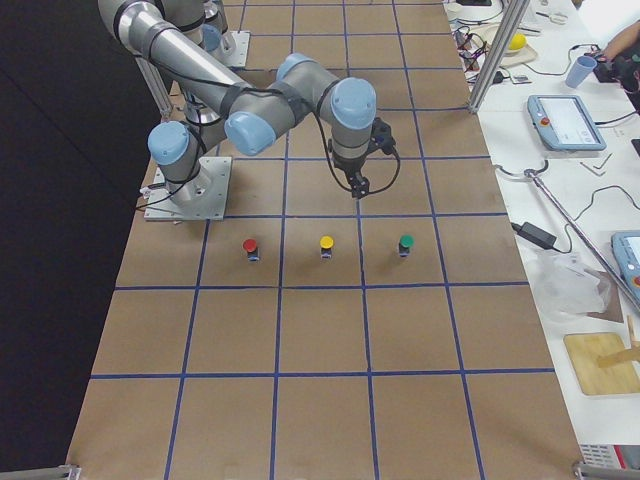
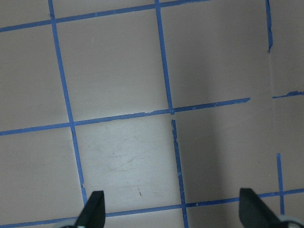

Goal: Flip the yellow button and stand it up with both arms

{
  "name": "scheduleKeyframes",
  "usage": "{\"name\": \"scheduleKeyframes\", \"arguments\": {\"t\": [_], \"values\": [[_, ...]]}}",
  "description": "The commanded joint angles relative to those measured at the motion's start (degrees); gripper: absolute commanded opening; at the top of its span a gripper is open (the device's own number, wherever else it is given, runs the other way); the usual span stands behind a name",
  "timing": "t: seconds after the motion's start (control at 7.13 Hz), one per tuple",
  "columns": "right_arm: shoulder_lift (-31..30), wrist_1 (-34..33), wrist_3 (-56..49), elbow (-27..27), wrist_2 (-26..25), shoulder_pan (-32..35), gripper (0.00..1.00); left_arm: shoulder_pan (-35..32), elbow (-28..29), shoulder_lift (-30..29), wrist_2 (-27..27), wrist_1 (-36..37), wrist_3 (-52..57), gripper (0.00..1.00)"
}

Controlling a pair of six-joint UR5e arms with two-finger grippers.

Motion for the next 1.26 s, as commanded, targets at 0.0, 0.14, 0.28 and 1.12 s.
{"name": "scheduleKeyframes", "arguments": {"t": [0.0, 0.14, 0.28, 1.12], "values": [[-1.6, 4.2, 21.9, -5.2, -4.1, 12.5, 1.00, -0.1, 0.7, -0.5, -0.1, 0.1, -0.1, 1.00], [-2.0, 5.9, 32.9, -6.9, -6.9, 20.1, 1.00, -0.2, 0.8, -0.7, -0.4, 0.1, -0.2, 1.00], [-1.9, 6.4, 41.0, -8.3, -10.4, 27.6, 1.00, -0.6, 0.8, -0.7, -0.4, 0.1, -0.6, 1.00], [0.2, 5.2, 61.1, -10.0, -7.2, 35.6, 1.00, -1.0, 0.8, 0.1, -0.2, 0.1, -0.7, 1.00]]}}
